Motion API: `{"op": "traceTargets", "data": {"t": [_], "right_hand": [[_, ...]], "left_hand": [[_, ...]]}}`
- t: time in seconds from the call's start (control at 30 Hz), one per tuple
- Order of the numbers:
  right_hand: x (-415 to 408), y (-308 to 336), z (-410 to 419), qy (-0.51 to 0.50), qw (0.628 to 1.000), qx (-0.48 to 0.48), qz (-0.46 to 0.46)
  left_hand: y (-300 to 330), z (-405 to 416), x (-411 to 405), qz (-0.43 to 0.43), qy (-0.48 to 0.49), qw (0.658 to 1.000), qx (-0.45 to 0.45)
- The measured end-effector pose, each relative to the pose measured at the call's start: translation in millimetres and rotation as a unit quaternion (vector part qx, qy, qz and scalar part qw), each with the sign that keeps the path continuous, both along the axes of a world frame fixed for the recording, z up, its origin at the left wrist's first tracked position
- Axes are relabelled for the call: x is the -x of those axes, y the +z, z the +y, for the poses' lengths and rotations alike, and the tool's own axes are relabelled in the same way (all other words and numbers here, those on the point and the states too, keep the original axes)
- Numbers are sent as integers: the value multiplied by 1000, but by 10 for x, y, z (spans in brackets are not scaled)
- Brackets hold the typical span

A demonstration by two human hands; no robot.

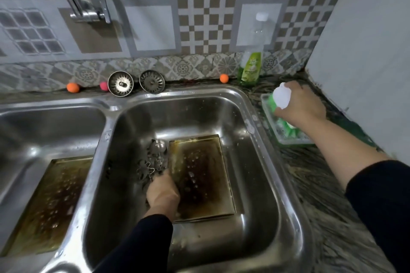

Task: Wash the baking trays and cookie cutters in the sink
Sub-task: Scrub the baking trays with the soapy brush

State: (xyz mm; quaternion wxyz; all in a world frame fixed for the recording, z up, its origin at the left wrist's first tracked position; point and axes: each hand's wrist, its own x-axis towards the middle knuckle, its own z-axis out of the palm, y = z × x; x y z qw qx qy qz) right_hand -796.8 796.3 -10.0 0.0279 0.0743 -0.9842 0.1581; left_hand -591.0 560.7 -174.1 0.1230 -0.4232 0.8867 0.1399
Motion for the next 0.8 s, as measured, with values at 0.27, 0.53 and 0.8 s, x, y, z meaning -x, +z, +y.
{"op": "traceTargets", "data": {"t": [0.27, 0.53, 0.8], "right_hand": [[-391, 312, -508, 86, 995, 44, 40], [-1104, -200, -1047, 156, 985, 67, -42], [-1595, -580, -1131, 180, 969, 141, -93]], "left_hand": [[125, 8, -82, 14, -51, 997, -53], [347, 22, -160, 146, -14, 977, -157], [447, -11, -180, 304, 76, 915, -253]]}}
